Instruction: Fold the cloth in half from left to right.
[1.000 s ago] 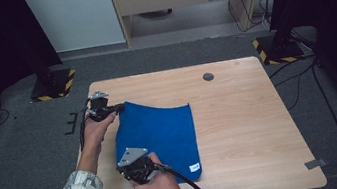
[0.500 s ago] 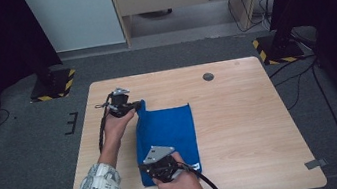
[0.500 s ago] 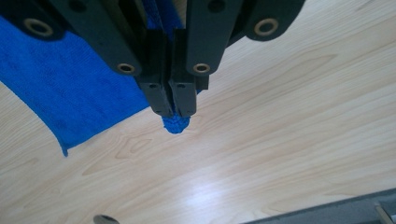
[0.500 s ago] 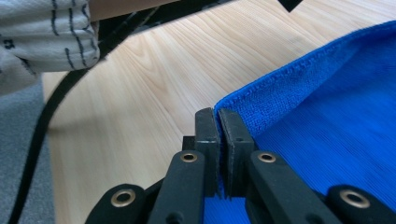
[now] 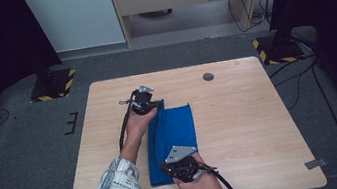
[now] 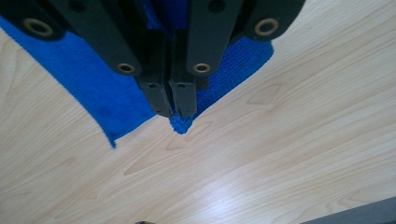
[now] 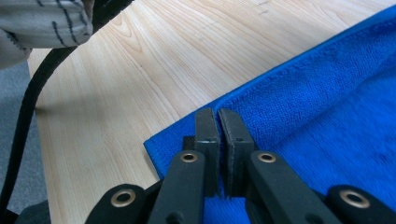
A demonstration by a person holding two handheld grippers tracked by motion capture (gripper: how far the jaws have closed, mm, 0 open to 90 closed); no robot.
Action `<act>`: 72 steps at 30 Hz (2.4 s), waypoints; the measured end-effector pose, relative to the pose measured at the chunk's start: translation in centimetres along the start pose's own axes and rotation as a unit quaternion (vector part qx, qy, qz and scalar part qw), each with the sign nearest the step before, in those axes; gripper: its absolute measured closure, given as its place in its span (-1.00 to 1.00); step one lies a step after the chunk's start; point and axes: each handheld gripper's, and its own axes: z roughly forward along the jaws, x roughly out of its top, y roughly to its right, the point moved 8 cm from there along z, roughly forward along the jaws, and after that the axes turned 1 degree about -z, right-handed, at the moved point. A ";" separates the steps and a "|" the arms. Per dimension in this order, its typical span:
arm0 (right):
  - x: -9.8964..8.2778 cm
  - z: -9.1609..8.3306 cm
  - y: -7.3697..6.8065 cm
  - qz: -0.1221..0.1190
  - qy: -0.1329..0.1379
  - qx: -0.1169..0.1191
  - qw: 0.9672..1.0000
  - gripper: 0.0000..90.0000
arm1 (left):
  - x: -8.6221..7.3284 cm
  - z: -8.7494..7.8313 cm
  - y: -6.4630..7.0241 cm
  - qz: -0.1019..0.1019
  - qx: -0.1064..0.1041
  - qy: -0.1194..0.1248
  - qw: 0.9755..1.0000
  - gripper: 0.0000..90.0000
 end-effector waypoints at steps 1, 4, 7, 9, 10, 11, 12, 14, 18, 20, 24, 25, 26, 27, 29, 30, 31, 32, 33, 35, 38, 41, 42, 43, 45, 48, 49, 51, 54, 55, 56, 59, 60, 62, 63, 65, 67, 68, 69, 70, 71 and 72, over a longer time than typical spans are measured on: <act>-0.1 -0.2 0.1 0.003 0.000 0.001 1.000 0.93 | 0.0 0.1 0.2 0.003 0.001 -0.002 1.000 0.94; -0.4 -0.6 0.4 0.004 -0.002 -0.004 1.000 0.94 | 0.1 0.6 0.6 -0.006 -0.008 0.001 1.000 0.93; -0.6 -1.2 0.7 0.005 -0.001 -0.010 1.000 0.93 | 0.0 1.0 0.7 -0.008 -0.007 -0.003 1.000 0.94; -0.8 -1.6 0.9 0.005 0.001 -0.012 1.000 0.93 | 0.0 1.2 0.8 -0.008 -0.008 -0.001 1.000 0.94; -0.9 -1.8 0.9 0.005 0.000 -0.014 1.000 0.94 | 0.1 1.3 0.9 -0.009 -0.009 0.001 1.000 0.94; -1.1 -2.0 1.0 0.006 -0.001 -0.015 1.000 0.94 | 0.1 1.3 1.0 -0.012 -0.012 0.003 1.000 0.94; -1.3 -2.2 1.0 0.006 -0.001 -0.014 1.000 0.94 | 0.2 1.4 1.1 -0.013 -0.013 0.004 1.000 0.94; -1.5 -2.5 1.2 0.007 0.000 -0.015 1.000 0.94 | 0.3 1.6 1.5 -0.011 -0.015 0.004 1.000 0.94; -1.7 -3.3 1.4 0.014 0.002 -0.015 1.000 0.94 | 0.5 2.0 2.0 -0.017 -0.023 0.007 1.000 0.94; -1.7 -3.6 1.4 0.013 0.003 -0.016 1.000 0.94 | 0.5 2.2 2.2 -0.017 -0.024 0.005 1.000 0.94; -1.7 -4.0 1.5 0.023 0.006 -0.011 1.000 0.94 | 0.4 2.5 2.3 -0.019 -0.023 0.001 1.000 0.94; -1.8 -4.1 1.6 0.021 0.005 -0.013 1.000 0.94 | 0.4 2.6 2.3 -0.019 -0.022 -0.001 1.000 0.94; -1.9 -4.1 1.6 0.023 0.002 -0.012 1.000 0.94 | 0.4 2.6 2.4 -0.019 -0.022 -0.002 1.000 0.94; -2.0 -4.1 1.7 0.023 0.001 -0.012 1.000 0.94 | 0.4 2.7 2.4 -0.020 -0.022 -0.002 1.000 0.94; -2.2 -4.3 1.8 0.022 -0.002 -0.015 1.000 0.94 | 0.5 2.8 2.6 -0.024 -0.027 0.005 0.999 0.94; -2.3 -4.3 1.9 0.023 -0.002 -0.015 1.000 0.94 | 0.5 2.9 2.7 -0.023 -0.028 0.005 0.999 0.94; -2.5 -4.4 2.1 0.022 -0.004 -0.017 1.000 0.94 | 0.5 3.1 2.8 -0.022 -0.027 0.006 0.999 0.94; -2.7 -4.5 2.2 0.023 -0.006 -0.018 1.000 0.94 | 0.5 3.1 2.8 -0.022 -0.027 0.006 0.999 0.94; -2.9 -4.5 2.3 0.023 -0.009 -0.020 0.999 0.94 | 0.5 3.2 2.8 -0.022 -0.026 0.006 0.999 0.94; -3.4 -4.6 2.5 0.021 -0.016 -0.025 0.999 0.94 | 0.5 3.5 3.0 -0.025 -0.027 0.004 0.999 0.94; -3.7 -4.7 2.6 0.025 -0.017 -0.022 0.999 0.94 | 0.3 3.8 3.3 -0.021 -0.026 -0.002 0.999 0.94; -3.7 -4.8 2.7 0.025 -0.016 -0.021 0.999 0.94 | 0.3 3.9 3.3 -0.024 -0.026 0.001 0.999 0.94; -3.7 -4.8 2.7 0.027 -0.017 -0.020 0.999 0.94 | 0.4 3.9 3.3 -0.027 -0.028 0.002 0.999 0.94; -3.7 -4.9 2.8 0.027 -0.018 -0.021 0.999 0.94 | 0.4 3.9 3.4 -0.028 -0.030 0.003 0.999 0.94; -3.8 -4.9 2.8 0.027 -0.016 -0.019 0.999 0.94 | 0.3 4.1 3.6 -0.029 -0.034 0.001 0.999 0.94; -3.7 -5.0 2.7 0.022 -0.012 -0.015 1.000 0.93 | 0.3 4.3 3.8 -0.024 -0.036 0.000 0.999 0.93; -3.7 -5.1 2.7 0.023 -0.013 -0.015 1.000 0.93 | 0.3 4.3 3.8 -0.024 -0.037 0.002 0.999 0.93; -3.9 -5.2 2.8 0.026 -0.016 -0.016 0.999 0.93 | 0.2 4.4 3.9 -0.022 -0.038 0.000 0.999 0.93; -4.0 -5.2 2.9 0.026 -0.019 -0.018 0.999 0.92 | 0.1 4.5 4.0 -0.020 -0.035 -0.003 0.999 0.93; -4.1 -5.2 2.9 0.025 -0.020 -0.018 0.999 0.91 | 0.1 4.6 4.0 -0.020 -0.034 -0.005 0.999 0.93; -4.1 -5.2 2.9 0.025 -0.020 -0.016 0.999 0.91 | 0.1 4.6 4.0 -0.019 -0.033 -0.006 0.999 0.92; -3.9 -5.3 2.8 0.023 -0.012 -0.010 1.000 0.91 | 0.0 4.7 4.2 -0.014 -0.033 -0.007 0.999 0.92; -3.9 -5.4 2.8 0.023 -0.012 -0.009 1.000 0.91 | 0.0 4.7 4.3 -0.018 -0.036 -0.005 0.999 0.92; -4.0 -5.4 2.8 0.027 -0.012 -0.006 1.000 0.90 | 0.1 4.7 4.4 -0.020 -0.038 -0.002 0.999 0.92; -4.0 -5.4 2.8 0.026 -0.013 -0.006 1.000 0.88 | 0.2 4.7 4.5 -0.017 -0.037 -0.002 0.999 0.92; -4.1 -5.4 2.9 0.027 -0.017 -0.008 0.999 0.75 | 0.1 4.8 4.6 -0.016 -0.034 -0.004 0.999 0.88; -4.2 -5.5 3.2 0.027 -0.024 -0.013 0.999 0.49 | 0.1 4.7 4.6 -0.020 -0.025 0.000 0.999 0.62; -4.3 -5.6 3.5 0.031 -0.029 -0.018 0.999 0.29 | 0.2 4.6 4.7 -0.019 -0.029 0.003 0.999 0.45; -4.5 -5.7 3.8 0.032 -0.032 -0.022 0.999 0.22 | 0.2 4.6 4.7 -0.017 -0.030 0.005 0.999 0.42; -4.5 -5.7 3.8 0.033 -0.033 -0.023 0.999 0.15 | 0.3 4.5 4.7 -0.012 -0.028 0.009 0.999 0.37; -4.7 -5.7 4.1 0.032 -0.035 -0.031 0.998 0.05 | 0.5 4.3 4.8 -0.008 -0.028 0.015 0.999 0.30; -4.9 -5.9 4.5 0.034 -0.037 -0.043 0.998 -0.08 | 0.6 4.2 4.8 -0.010 -0.031 0.018 0.999 0.15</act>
